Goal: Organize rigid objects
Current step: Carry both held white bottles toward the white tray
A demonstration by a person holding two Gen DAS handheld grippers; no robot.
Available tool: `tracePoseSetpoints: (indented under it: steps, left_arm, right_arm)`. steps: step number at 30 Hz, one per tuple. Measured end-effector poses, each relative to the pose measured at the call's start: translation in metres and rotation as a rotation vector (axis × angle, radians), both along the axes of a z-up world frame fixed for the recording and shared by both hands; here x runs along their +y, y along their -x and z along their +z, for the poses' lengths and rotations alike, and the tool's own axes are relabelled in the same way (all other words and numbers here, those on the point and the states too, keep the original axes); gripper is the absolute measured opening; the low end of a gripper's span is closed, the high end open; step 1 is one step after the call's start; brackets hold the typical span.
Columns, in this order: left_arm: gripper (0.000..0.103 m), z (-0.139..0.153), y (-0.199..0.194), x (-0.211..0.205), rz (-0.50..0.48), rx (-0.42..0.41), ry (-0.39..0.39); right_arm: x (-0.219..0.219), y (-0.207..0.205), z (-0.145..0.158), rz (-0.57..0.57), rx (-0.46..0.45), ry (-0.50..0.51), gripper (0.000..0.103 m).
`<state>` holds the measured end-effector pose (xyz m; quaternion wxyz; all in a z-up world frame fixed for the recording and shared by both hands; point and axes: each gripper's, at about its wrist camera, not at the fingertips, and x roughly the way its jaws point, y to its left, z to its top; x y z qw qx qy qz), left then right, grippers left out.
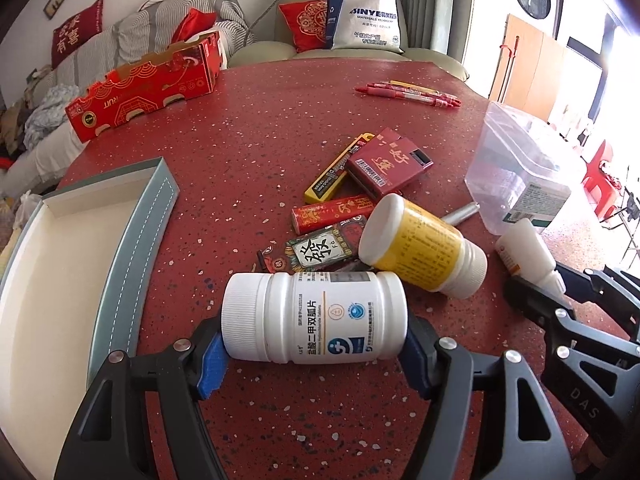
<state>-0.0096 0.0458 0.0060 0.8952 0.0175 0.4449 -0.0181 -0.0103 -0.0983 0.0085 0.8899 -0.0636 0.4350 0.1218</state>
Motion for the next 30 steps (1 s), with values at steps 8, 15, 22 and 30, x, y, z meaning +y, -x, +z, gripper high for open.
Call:
tracePoseSetpoints:
  steps: [8,15,22,30]
  left_arm:
    - [0.073,0.000,0.002,0.004,0.004,-0.001,0.020]
    - [0.073,0.015,0.017,-0.001,0.021,-0.112,-0.026]
    - [0.073,0.024,0.031,-0.020,-0.029,-0.161,-0.002]
    - [0.073,0.016,0.030,-0.014,0.028,-0.094,0.050]
  right_arm:
    - [0.001,0.000,0.000,-0.001,0.001,-0.009,0.034]
    - [0.000,0.004,0.004,-0.007,-0.033,-0.004,0.034]
    - [-0.003,0.031,0.027,0.025,-0.214,-0.050,0.034]
    - [0.000,0.022,0.025,0.055,-0.180,-0.072,0.034]
